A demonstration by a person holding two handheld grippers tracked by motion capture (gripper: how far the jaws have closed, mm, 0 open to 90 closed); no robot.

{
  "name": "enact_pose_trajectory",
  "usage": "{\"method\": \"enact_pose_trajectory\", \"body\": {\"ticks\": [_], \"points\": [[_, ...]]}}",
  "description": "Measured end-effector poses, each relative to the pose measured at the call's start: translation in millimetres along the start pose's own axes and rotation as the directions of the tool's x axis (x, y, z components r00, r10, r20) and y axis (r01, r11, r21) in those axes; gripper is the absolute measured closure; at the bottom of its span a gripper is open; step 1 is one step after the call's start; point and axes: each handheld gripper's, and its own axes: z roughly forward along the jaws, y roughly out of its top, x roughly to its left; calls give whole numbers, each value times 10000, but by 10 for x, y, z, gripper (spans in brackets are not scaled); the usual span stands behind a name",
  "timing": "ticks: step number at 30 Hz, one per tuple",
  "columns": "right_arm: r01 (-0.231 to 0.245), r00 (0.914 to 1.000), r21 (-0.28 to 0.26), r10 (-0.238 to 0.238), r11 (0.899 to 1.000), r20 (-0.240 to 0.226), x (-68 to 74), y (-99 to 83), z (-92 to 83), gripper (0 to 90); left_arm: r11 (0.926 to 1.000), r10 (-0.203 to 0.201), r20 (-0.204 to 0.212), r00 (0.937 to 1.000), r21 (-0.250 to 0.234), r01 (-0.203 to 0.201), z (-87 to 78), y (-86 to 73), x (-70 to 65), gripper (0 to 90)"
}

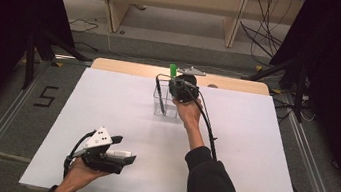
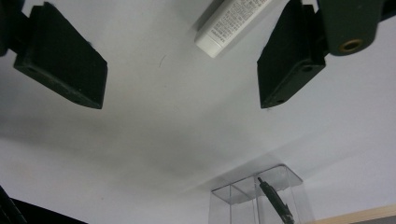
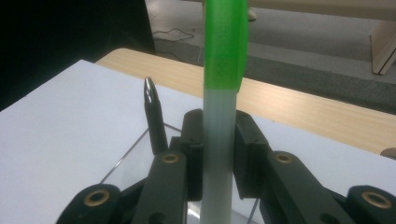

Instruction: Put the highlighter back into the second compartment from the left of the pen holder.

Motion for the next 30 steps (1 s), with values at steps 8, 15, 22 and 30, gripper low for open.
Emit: {"method": "enact_pose_trajectory", "body": {"ticks": [8,15,22,30], "points": [[-45,10000,65,44,10000,38,2,-9,11,770,9999,-79,-37,10000,64,79,10,-5,5,159],[-30,10000,117,29,9999,59,13,-28,45,768,9999,-97,-90,9999,130,98,21,-14,26,158],[-226,9997,66,226,9997,-42,-8,-18,16,647,9998,-130,-95,9999,116,131,23,-15,25,159],[-369,9993,-340,365,9987,-129,-83,83,-195,476,9998,-146,-124,9998,138,148,27,-16,27,159]]}}
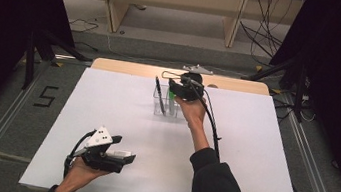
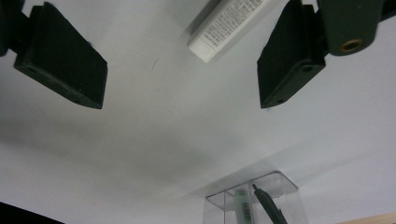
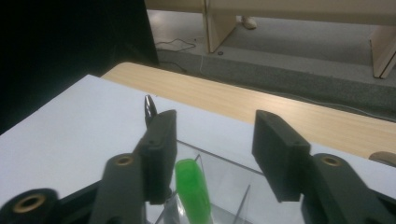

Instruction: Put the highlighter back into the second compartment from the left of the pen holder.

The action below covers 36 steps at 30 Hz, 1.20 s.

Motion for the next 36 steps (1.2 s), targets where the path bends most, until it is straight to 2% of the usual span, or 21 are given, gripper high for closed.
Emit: {"method": "enact_pose_trajectory", "body": {"ticks": [2,7,14,22,27,29,32,36], "points": [[-100,9999,135,102,9999,-130,-13,9,-50,451,10000,-24,-7,10000,-2,24,-1,0,-1,159],[182,9992,147,-176,9997,-364,-12,-32,-197,387,10000,-9,-21,10000,40,9,1,-2,1,159],[471,9950,144,-456,9988,-891,9,-130,-459,358,10000,-40,-70,10000,80,40,1,-1,11,159],[1180,9825,222,-1134,9928,-1478,73,-392,-757,339,9999,-46,-190,9998,91,48,6,6,14,158],[1162,9769,310,-1086,9927,-1840,73,-530,-881,326,9999,-32,-256,9997,127,36,1,15,20,159],[1144,9756,245,-1076,9931,-1913,69,-582,-936,326,9999,-2,-280,9996,105,5,-11,24,28,158],[1384,9748,234,-1320,9901,-1801,74,-658,-994,321,9998,35,-221,9997,178,-31,-31,46,34,159],[1329,9703,231,-1253,9909,-2068,61,-791,-1092,317,9994,166,-226,9996,320,-158,-64,88,37,158]]}}
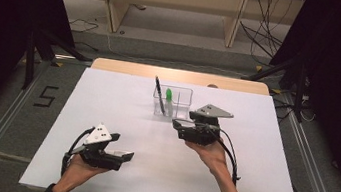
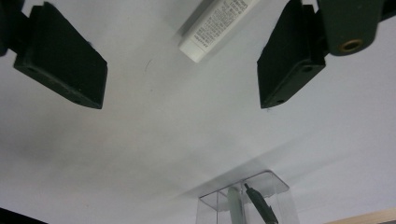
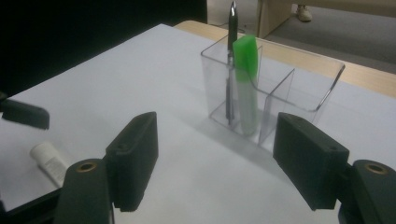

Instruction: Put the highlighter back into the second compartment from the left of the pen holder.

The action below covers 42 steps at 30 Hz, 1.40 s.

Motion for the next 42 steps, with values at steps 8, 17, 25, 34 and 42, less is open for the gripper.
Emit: {"method": "enact_pose_trajectory", "body": {"ticks": [8,17,25,34,42], "points": [[0,9998,-49,-1,10000,-195,27,-254,-178,316,9969,27,44,10000,781,-30,-60,71,109,159],[48,9987,-20,-49,10000,-503,107,-355,-293,309,9828,274,32,9996,1826,-275,-114,151,270,160],[20,9977,82,-14,10000,-684,135,-451,-333,289,9605,537,233,9983,2720,-580,-93,172,333,161],[-96,9973,89,102,9999,-732,147,-548,-402,280,9332,808,432,9958,3478,-908,-47,167,340,164],[-98,9965,68,104,9999,-833,171,-600,-442,263,9174,1062,394,9936,3816,-1131,-26,134,365,164]]}}
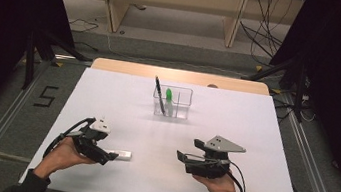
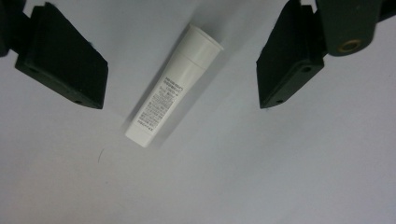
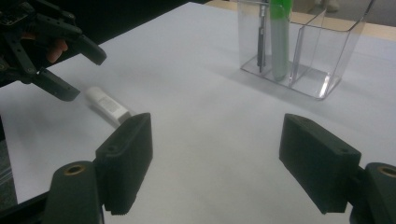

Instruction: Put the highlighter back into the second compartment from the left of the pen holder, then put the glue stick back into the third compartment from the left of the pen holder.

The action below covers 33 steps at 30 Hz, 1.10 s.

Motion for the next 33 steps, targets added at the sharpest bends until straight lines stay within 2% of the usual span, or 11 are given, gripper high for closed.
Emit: {"method": "enact_pose_trajectory", "body": {"ticks": [8,17,27,29,31,33], "points": [[-66,10000,60,66,10000,-14,20,-68,-26,248,9985,191,-109,9998,524,-185,38,-40,17,169],[-191,9998,136,190,9997,54,12,-151,-91,243,9932,420,-23,9991,1083,-415,79,-30,32,183],[-314,9995,93,313,9995,92,4,-202,-169,242,9792,958,111,9953,1788,-963,148,45,20,219],[-316,9994,95,315,9995,118,-2,-213,-178,242,9717,1261,124,9919,1998,-1260,153,64,16,230],[-324,9994,104,323,9994,95,-5,-222,-187,243,9683,1376,162,9904,2081,-1379,161,75,4,253],[-347,9994,152,346,9993,91,-3,-231,-189,244,9616,1556,269,9875,2245,-1577,177,82,-7,268]]}}
